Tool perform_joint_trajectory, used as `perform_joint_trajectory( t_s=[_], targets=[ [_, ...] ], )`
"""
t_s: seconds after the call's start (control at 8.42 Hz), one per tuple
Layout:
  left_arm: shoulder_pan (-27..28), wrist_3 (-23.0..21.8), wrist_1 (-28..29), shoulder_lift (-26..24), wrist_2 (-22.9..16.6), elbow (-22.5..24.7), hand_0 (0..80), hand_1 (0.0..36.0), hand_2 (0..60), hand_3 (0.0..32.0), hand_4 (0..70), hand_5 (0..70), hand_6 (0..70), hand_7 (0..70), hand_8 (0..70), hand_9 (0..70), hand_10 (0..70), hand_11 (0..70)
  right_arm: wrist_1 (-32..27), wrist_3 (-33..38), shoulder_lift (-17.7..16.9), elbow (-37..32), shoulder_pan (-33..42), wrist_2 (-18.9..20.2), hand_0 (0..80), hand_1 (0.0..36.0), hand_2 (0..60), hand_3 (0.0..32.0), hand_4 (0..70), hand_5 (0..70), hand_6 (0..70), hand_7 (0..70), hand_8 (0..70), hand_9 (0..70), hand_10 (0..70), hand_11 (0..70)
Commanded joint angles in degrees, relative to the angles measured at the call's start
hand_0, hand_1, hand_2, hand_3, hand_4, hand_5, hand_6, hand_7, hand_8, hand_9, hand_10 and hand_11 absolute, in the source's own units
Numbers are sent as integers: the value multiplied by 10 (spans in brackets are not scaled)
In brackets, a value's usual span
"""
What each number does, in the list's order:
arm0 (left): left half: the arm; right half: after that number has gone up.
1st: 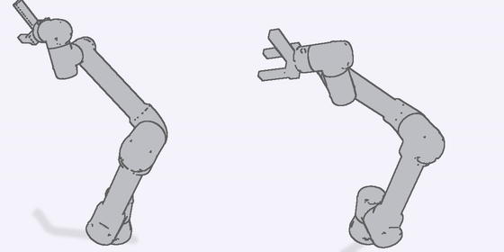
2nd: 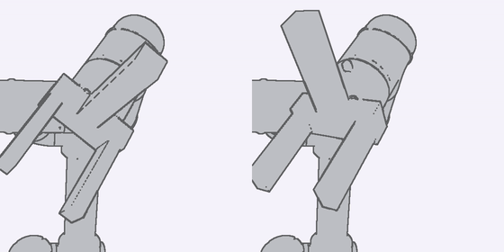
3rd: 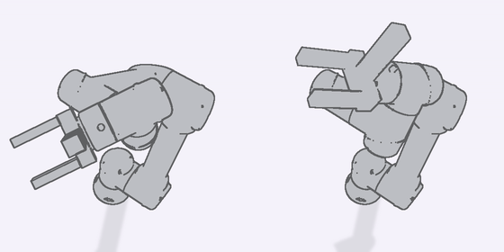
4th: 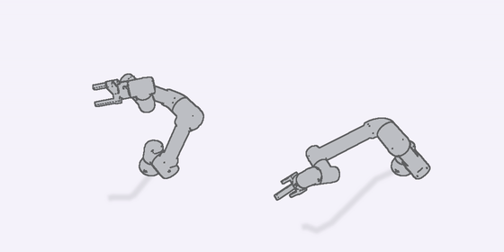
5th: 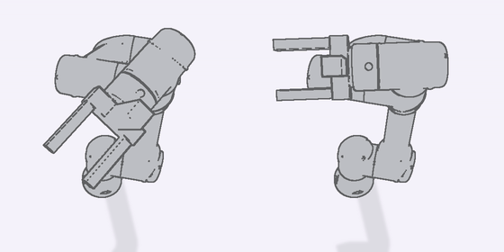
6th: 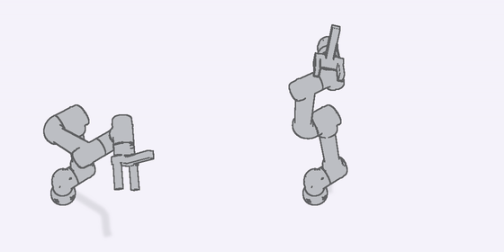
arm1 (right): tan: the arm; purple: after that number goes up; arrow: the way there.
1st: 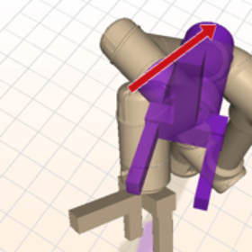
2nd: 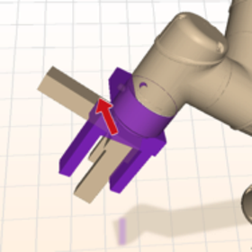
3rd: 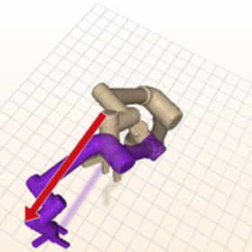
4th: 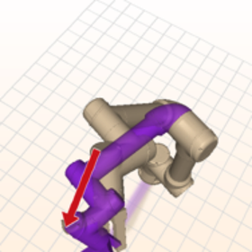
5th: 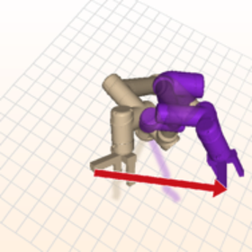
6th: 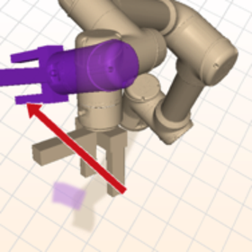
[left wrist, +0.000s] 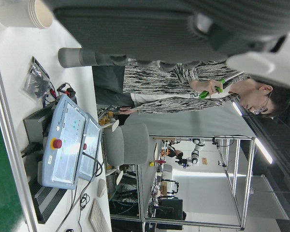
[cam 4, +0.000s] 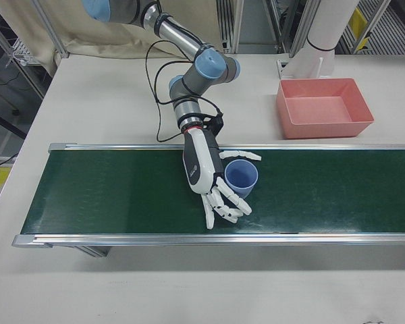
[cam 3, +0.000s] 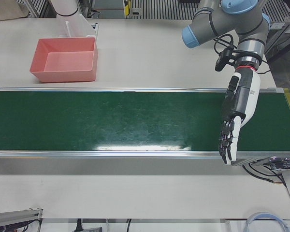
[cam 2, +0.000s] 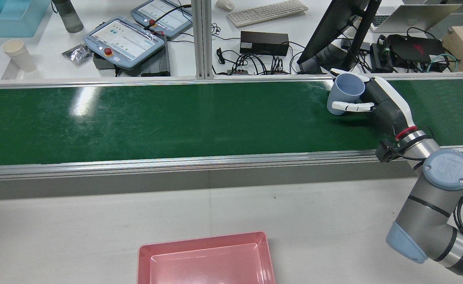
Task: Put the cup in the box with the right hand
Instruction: 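Close the right hand around the blue cup as it reaches the hand, then lift the blue cup off the belt and carry it toward the pink box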
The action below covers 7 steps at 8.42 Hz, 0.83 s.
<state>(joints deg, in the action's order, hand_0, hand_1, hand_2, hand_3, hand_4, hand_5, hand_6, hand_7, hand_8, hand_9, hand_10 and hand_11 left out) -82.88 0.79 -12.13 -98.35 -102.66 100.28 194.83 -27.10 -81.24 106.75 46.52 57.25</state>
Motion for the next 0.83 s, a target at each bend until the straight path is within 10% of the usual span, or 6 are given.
perform_joint_trajectory(
  t_s=[0.0,0.12,0.24,0.71],
  targets=[
    [0,0,0,0,0,0,0,0,0,0,0,0,0,0,0,0,0,0,40,4,-3,10,6,-27,474,176,287,0,230,63,206,700,255,475,91,141],
    [0,0,0,0,0,0,0,0,0,0,0,0,0,0,0,0,0,0,41,4,-5,18,12,-26,455,220,600,0,683,84,354,700,493,700,274,395],
    [0,0,0,0,0,0,0,0,0,0,0,0,0,0,0,0,0,0,42,4,-6,25,23,-26,414,238,600,0,700,97,395,700,614,700,367,511],
    [0,0,1,0,0,0,0,0,0,0,0,0,0,0,0,0,0,0,55,-15,-72,212,40,-20,446,188,600,0,700,91,387,700,593,700,337,474]
  ],
)
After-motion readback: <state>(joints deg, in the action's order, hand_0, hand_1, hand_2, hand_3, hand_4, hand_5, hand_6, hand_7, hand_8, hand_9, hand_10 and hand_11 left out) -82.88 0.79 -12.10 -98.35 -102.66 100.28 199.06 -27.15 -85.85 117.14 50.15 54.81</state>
